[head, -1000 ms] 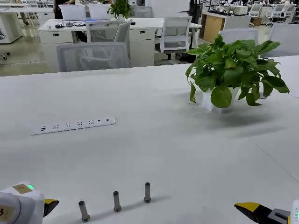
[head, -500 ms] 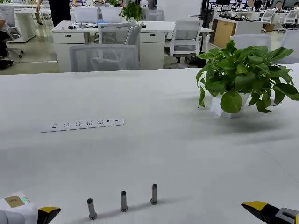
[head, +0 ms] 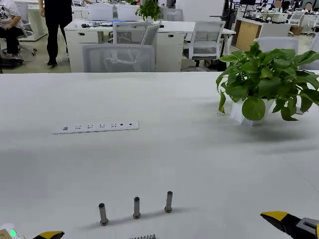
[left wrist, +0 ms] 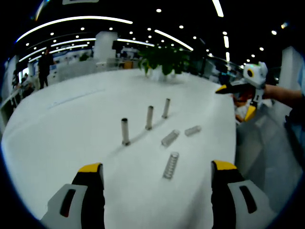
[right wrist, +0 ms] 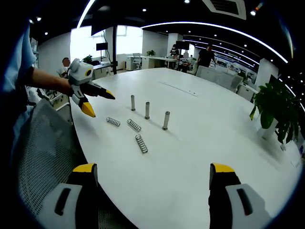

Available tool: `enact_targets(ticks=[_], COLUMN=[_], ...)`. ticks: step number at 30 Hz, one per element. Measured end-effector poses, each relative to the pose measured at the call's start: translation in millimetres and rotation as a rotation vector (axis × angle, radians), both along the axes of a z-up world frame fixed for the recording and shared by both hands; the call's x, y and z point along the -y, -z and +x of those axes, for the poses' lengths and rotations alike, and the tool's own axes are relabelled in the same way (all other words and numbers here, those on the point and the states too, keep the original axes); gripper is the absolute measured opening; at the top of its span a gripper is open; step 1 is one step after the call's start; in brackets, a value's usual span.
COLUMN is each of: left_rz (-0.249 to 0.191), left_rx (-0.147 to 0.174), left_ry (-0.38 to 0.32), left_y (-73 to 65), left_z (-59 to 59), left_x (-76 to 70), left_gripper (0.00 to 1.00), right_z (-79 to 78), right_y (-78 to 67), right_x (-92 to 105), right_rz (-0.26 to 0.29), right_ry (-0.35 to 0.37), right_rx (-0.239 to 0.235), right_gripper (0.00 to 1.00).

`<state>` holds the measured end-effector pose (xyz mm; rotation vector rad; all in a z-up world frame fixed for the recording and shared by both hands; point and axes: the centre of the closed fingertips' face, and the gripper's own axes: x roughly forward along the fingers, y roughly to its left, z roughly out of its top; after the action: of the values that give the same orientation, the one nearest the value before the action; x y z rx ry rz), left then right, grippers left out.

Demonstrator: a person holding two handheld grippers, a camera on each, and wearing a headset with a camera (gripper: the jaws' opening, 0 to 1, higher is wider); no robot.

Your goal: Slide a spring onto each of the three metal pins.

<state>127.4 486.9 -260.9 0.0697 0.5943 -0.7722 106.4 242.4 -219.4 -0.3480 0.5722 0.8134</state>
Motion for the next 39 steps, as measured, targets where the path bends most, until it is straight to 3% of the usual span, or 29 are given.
enact_targets(ticks=[6, 13, 15, 17, 20, 26, 30, 39], left_rz=[-0.016, 0.002, 0.014, 0.026, 0.05, 0.13, 0.189, 0.222], left_rx=[0.007, 0.019, 0.005, 0.021, 0.016, 0.015, 0.022, -0.004], left_ry=[0.001, 0.019, 0.019, 0.029, 0.053, 0.116, 0.163, 0.179], left_y=[2.1, 7.1, 10.7, 11.7, 14.0, 25.0, 31.4, 36.1], left_z=[-5.3, -7.4, -7.8, -7.3, -8.4, -7.3, -7.2, -3.8], left_x=[3.3, 4.2, 4.3, 5.5, 9.3, 17.1, 21.2, 23.4], left_gripper=[0.89, 0.77, 0.71, 0.65, 0.49, 0.33, 0.26, 0.16], right_z=[-1.8, -5.3, -5.6, -6.0, -6.5, -8.7, -9.6, -10.4], right_y=[2.4, 7.1, 7.0, 6.6, 7.5, 8.4, 8.5, 7.9], right_x=[1.9, 2.2, 1.7, 0.9, 0.9, 1.3, 2.5, 5.7], right_rz=[-0.009, -0.017, -0.015, -0.009, -0.011, -0.011, -0.009, -0.006], right_ry=[-0.001, -0.005, -0.004, -0.003, -0.004, -0.002, 0.005, 0.017], right_rx=[-0.007, -0.018, -0.02, -0.022, -0.024, -0.03, -0.033, -0.031], right_gripper=[0.99, 0.99, 0.98, 0.98, 0.98, 0.97, 0.97, 0.97])
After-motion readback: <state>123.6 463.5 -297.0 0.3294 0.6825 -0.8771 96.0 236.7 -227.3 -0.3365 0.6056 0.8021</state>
